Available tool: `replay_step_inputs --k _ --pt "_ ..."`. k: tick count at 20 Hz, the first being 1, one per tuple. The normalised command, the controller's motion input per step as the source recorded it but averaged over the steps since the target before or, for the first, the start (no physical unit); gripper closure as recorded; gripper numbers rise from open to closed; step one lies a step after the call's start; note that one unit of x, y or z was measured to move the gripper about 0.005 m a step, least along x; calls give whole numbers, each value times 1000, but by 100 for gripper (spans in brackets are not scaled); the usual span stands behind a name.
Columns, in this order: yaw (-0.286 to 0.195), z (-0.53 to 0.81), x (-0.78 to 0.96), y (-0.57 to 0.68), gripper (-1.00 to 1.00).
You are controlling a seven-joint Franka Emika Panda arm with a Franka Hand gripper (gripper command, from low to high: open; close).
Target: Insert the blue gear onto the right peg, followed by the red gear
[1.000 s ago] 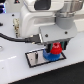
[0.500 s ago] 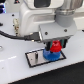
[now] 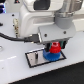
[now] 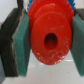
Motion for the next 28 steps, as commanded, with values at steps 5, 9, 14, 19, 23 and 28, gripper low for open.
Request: replay_step_inputs --k 5,9,14,19,23,28 --pt "0 353 42 -175 100" --pt "0 99 99 -186 100" --pt "0 -25 191 -61 100" --pt "0 -137 289 -9 100" --pt "0 -134 316 1 100" --pt "0 201 58 77 100"
